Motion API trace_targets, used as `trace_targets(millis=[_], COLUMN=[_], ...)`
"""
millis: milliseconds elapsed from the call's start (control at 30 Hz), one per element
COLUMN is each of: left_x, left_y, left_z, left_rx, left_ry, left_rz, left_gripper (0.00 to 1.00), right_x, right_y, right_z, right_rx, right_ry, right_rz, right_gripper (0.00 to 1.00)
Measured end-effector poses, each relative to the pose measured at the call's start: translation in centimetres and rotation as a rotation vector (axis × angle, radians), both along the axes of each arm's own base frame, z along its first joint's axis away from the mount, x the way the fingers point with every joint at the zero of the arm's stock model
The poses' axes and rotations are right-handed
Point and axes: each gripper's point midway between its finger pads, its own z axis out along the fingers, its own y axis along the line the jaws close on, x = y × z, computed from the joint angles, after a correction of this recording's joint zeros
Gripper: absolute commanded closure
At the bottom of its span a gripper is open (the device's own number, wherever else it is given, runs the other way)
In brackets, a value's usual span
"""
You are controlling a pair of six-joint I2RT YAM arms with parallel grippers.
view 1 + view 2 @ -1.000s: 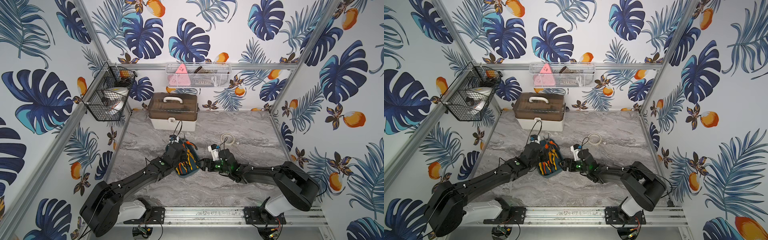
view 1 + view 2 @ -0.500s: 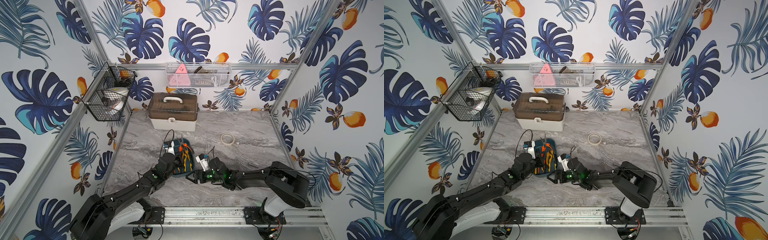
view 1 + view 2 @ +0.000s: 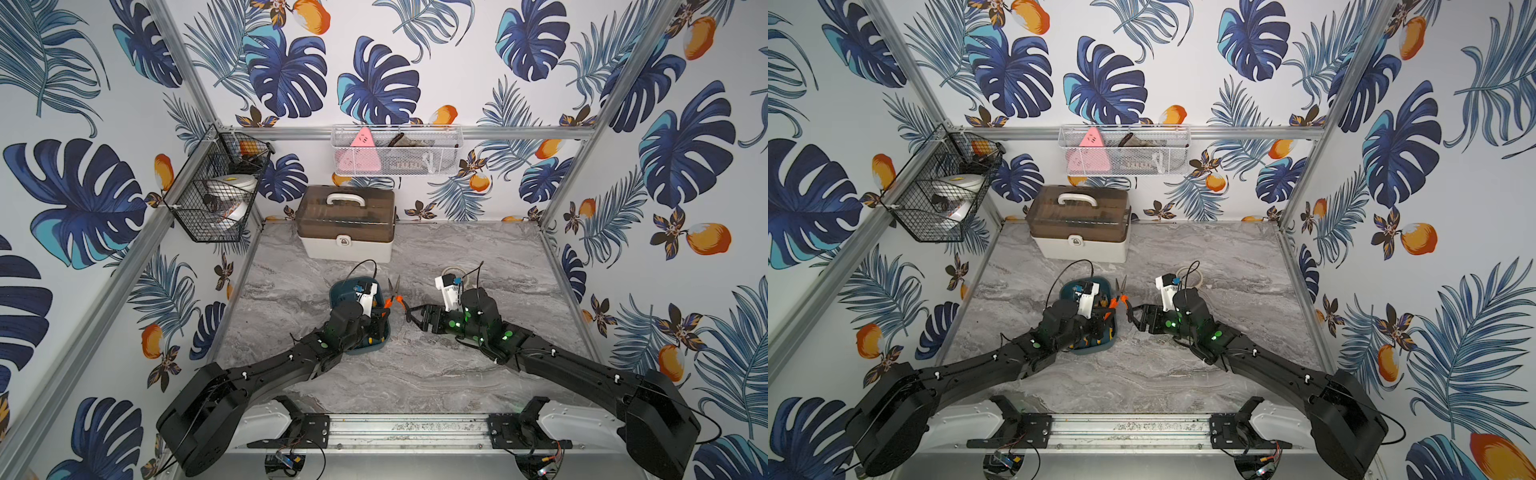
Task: Take the pliers out of the storage box
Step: Place the pliers at the center of the board.
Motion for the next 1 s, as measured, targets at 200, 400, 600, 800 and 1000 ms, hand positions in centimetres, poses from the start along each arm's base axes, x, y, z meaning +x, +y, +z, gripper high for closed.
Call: trace_targets(millis=[200,400,600,800,1000], left_x=[-0.8,-0.7,-0.5,-0.3,0.0], left_y=[-1.3,-1.0,-0.2,1.1,0.8], left_z=[-0.6,-0.1,-1.0,-1.7,-0.3], left_rx=[0.001,0.0,0.037,0.075,0.045], left_ry=[0.021,0.006,0.032,0.058,0.019], left_rz=[-0.06,-0.046,0.0,0.061,0.062], left_gripper=[1.0,1.0,1.0,1.0,1.0], right_x=[2.3,3.3,3.8,4.5,4.7], right_y=[2.7,4.5,6.2,7.5,6.8], right_z=[-2.2,-5.4,-6.1,-6.8,-5.1], right_rx=[-0.015,0.012,0.034,0.051,0.057], right_ry=[0.067,0.147,0.122,0.103,0.091], right_rz=[0.05,0.043,-0.019,-0.073,-0.083], right_gripper=[0.27,0.39,0.45,0.46,0.32])
